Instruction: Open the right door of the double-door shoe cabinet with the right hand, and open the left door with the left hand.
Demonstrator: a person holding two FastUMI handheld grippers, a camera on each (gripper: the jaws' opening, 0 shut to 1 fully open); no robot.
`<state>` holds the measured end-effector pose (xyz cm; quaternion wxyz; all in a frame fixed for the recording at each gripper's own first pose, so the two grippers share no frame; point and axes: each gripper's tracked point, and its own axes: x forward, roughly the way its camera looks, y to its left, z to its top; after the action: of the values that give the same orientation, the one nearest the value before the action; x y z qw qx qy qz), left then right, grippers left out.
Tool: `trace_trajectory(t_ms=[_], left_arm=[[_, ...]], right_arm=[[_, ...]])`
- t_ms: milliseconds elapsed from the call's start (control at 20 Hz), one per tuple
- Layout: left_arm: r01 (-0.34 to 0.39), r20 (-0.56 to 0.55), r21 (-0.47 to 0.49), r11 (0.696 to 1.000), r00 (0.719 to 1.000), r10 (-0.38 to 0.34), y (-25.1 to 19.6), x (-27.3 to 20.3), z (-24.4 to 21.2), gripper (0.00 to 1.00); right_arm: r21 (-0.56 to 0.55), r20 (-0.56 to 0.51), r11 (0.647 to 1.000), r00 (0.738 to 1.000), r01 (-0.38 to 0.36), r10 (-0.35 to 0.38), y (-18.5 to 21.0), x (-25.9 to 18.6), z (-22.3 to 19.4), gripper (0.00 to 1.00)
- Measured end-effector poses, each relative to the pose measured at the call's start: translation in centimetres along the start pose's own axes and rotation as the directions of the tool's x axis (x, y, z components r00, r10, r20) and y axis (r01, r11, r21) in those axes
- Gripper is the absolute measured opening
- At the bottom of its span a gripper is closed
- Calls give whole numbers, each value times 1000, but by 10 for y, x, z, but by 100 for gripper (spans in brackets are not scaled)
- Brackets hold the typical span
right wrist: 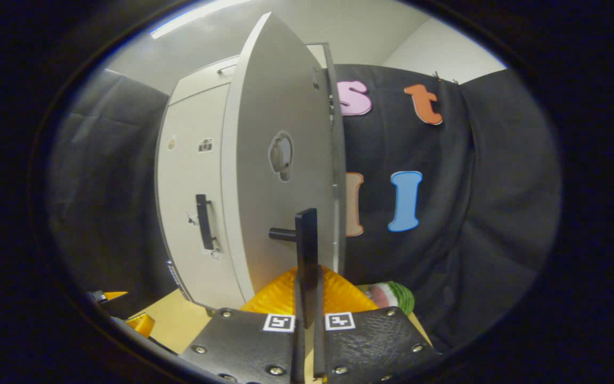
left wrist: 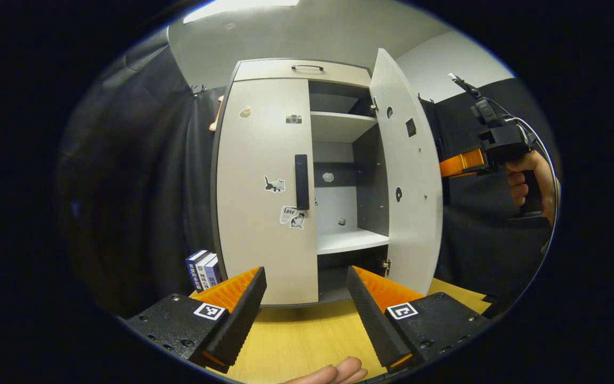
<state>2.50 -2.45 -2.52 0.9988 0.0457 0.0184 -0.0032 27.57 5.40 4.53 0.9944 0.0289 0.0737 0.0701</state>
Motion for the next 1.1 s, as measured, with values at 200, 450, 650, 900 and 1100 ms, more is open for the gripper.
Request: trace_trajectory(t_ms=[200,450,650,900,1100], left_arm=[[18,-28,9,1000,999,-18,-12,5,-14,93],[-2,-62,2,1000,998,2,-7,11,-28,95],[-35,-75,-9,999,997,34,4,17,-30,95],[-87,-53,-29,996,995,85,29,48,-15,95],[-134,-36,-43,990,990,133,57,91,-4,95]], right_arm=[[50,38,998,999,22,-24,-28,-7,6,2],[71,61,996,997,-48,44,-12,-7,3,6],[100,70,993,996,-68,61,-10,-6,2,7],[97,155,995,987,28,-43,-19,-20,15,8],[54,165,998,985,41,-50,0,-77,-18,81]])
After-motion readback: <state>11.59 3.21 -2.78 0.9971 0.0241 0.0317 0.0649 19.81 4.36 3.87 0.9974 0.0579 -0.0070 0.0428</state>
